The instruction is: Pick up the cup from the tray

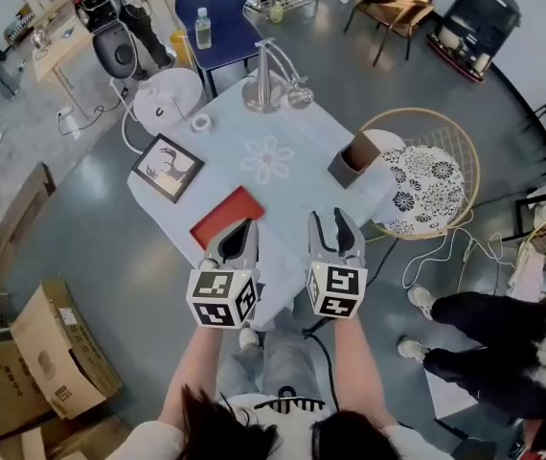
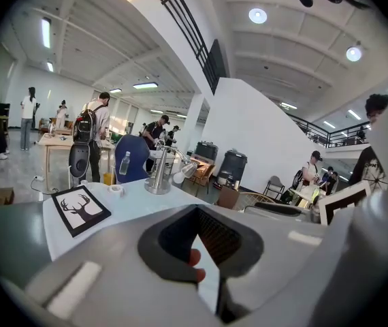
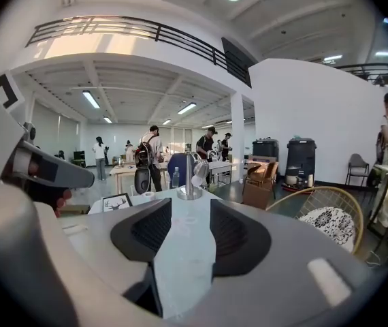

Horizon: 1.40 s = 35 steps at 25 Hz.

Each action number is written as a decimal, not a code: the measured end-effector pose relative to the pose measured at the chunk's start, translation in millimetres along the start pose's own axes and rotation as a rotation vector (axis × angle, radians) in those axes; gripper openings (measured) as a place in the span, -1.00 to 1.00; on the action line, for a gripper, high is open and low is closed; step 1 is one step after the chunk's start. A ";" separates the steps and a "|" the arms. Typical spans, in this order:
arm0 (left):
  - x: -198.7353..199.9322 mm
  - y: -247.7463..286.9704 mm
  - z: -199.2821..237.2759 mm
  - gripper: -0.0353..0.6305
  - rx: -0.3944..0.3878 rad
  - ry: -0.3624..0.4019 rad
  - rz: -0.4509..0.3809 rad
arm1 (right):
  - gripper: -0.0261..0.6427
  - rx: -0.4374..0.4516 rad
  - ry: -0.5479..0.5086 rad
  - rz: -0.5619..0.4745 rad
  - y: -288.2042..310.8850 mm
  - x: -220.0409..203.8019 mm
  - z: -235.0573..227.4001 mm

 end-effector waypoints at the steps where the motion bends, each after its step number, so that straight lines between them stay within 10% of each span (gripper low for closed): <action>1: 1.4 -6.5 -3.1 -0.89 -0.005 0.003 -0.007 | -0.33 -0.003 0.000 0.002 -6.1 2.1 2.4; 8: 11.6 -51.4 -16.8 -0.89 -0.028 0.029 -0.040 | -0.84 -0.050 -0.003 -0.013 -53.8 17.1 19.8; 35: 12.5 -129.0 -30.5 -0.89 -0.053 0.063 -0.116 | -0.85 0.002 -0.045 0.003 -134.2 25.9 81.3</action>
Point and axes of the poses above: the fingertips, and each gripper's own axes: y forward along the fingers, z to its left, x out of its top, the point moved 6 cm from there along -y, backward along the fingers, and after that the axes turned 9 degrees about -x, right-handed, at the moved point
